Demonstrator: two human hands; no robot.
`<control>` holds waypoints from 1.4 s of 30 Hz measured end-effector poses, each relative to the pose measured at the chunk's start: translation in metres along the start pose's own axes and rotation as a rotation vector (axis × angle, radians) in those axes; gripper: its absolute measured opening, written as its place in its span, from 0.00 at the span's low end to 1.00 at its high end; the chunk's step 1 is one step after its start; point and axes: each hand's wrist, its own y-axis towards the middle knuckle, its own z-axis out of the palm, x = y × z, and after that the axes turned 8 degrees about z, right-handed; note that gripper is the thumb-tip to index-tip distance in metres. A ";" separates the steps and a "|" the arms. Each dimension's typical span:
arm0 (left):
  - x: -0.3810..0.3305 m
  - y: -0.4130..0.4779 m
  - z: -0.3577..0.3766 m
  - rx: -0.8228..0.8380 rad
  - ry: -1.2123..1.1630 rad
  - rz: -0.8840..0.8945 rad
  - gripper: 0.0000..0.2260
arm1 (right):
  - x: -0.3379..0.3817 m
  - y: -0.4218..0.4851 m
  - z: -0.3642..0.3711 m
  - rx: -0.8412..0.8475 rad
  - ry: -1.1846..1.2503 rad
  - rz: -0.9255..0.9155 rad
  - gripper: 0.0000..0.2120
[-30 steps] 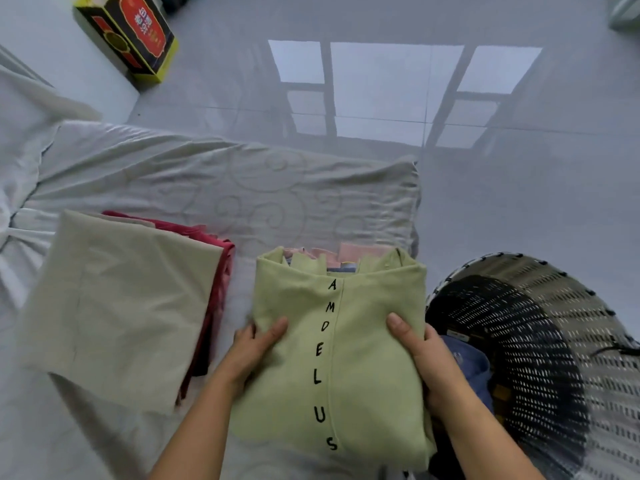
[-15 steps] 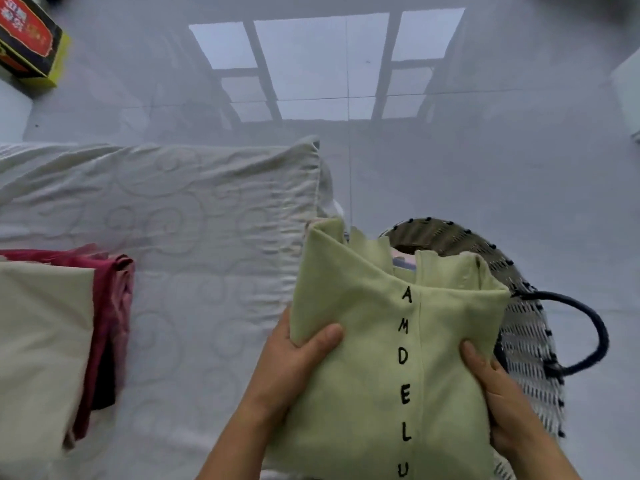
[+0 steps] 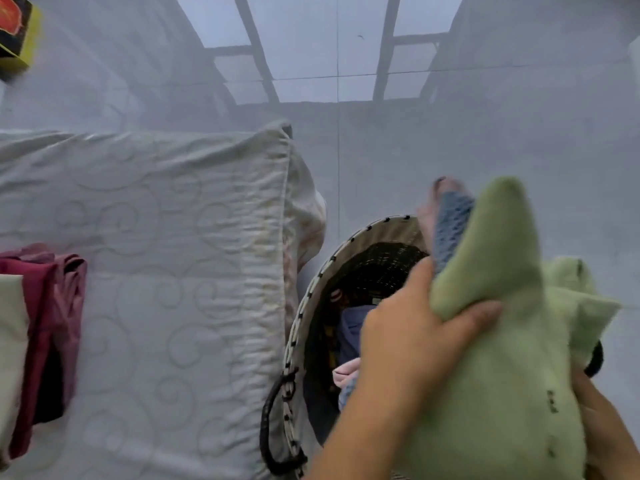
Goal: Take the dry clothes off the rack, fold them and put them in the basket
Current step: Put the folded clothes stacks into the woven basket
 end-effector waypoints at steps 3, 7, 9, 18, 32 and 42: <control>0.067 0.011 -0.003 -0.063 -0.293 -0.154 0.23 | -0.004 0.012 -0.019 -0.484 -0.204 -0.052 0.25; 0.167 0.010 0.008 -0.178 -0.459 -0.383 0.24 | -0.045 0.062 -0.037 -0.574 -0.450 -0.022 0.28; 0.206 0.013 0.022 -0.200 -0.481 -0.475 0.32 | -0.067 0.090 -0.058 -0.606 -0.531 0.000 0.22; 0.338 0.039 0.092 -0.234 -0.473 -0.728 0.24 | -0.134 0.171 -0.156 -0.715 -0.617 -0.006 0.21; 0.340 0.044 0.117 -0.581 -0.290 -0.391 0.17 | -0.167 0.182 -0.161 -0.930 -0.679 -0.183 0.29; 0.376 0.022 0.147 0.178 0.771 -0.267 0.43 | -0.205 0.199 -0.162 -0.926 -1.513 0.076 0.40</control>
